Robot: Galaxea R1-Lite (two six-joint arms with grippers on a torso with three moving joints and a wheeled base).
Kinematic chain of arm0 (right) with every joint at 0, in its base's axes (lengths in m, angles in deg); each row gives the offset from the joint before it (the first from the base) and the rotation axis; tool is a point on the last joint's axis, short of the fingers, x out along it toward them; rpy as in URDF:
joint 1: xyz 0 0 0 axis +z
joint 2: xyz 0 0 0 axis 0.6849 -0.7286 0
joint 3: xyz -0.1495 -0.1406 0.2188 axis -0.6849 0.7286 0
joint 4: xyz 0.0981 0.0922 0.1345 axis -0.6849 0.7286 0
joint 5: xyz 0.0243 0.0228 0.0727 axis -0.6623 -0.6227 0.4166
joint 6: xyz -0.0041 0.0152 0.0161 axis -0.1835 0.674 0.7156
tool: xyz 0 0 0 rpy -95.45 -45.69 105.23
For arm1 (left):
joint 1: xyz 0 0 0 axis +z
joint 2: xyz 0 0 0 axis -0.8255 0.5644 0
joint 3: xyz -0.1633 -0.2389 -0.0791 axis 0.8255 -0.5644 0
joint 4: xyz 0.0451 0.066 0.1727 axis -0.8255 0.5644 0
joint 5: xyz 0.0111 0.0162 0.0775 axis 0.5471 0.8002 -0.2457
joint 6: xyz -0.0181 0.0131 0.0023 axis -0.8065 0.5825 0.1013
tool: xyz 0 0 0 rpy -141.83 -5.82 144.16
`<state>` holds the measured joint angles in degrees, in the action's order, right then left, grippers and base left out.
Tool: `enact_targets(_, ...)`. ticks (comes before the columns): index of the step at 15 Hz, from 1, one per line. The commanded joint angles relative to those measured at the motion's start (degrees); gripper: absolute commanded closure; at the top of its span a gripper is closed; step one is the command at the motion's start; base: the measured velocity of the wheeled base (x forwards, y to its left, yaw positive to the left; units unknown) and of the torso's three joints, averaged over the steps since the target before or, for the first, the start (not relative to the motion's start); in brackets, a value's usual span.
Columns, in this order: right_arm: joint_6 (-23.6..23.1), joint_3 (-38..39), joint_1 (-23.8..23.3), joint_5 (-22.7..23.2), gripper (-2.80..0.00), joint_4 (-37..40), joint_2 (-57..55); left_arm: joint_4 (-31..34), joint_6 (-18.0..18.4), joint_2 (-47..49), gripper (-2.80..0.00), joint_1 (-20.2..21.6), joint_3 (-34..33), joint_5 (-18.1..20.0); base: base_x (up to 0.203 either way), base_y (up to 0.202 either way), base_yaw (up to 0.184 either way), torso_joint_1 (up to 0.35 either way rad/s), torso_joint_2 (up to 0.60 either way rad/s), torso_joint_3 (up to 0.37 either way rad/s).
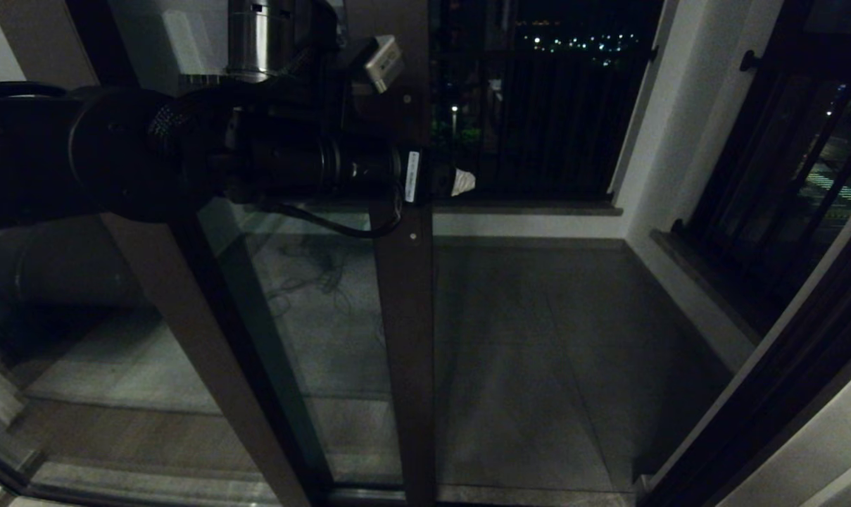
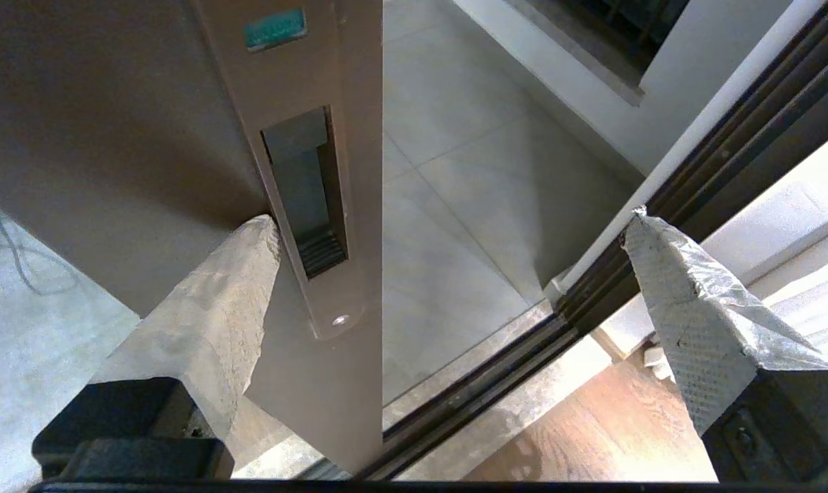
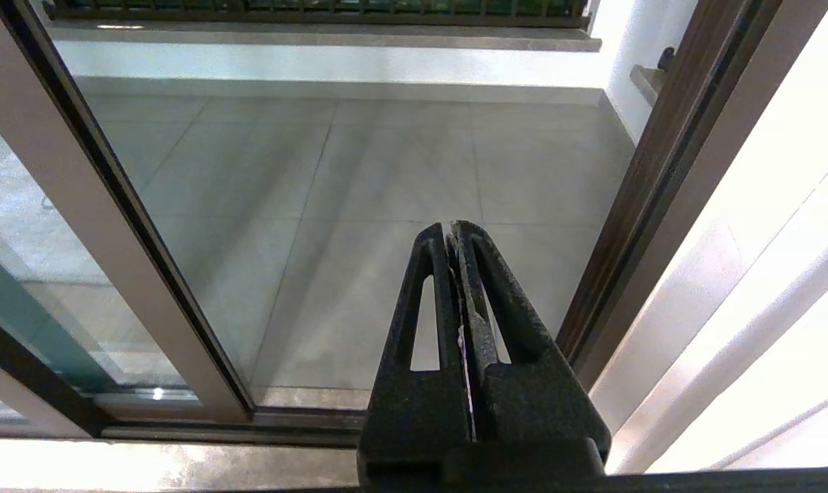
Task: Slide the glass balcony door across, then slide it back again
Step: Close the slid door
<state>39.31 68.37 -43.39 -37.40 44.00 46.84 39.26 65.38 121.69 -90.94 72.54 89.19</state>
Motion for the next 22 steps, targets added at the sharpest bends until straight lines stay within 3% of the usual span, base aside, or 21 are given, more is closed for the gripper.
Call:
enact_targets(1,-0.06,0.01,-0.02,0.11,0.0,0.02,-0.09,-0.43,0.04,1.24,-2.8,-0.03,0.19,0.15,0.0,0.0,0.0,0.0,0.0,0.0)
enact_targets(22,-0.06,0.01,-0.02,0.02,0.0,0.02,-0.09,-0.17,-0.2,1.94,-2.8,-5.56,3.08,0.08,0.0,0.0,0.0,0.0,0.0,0.0)
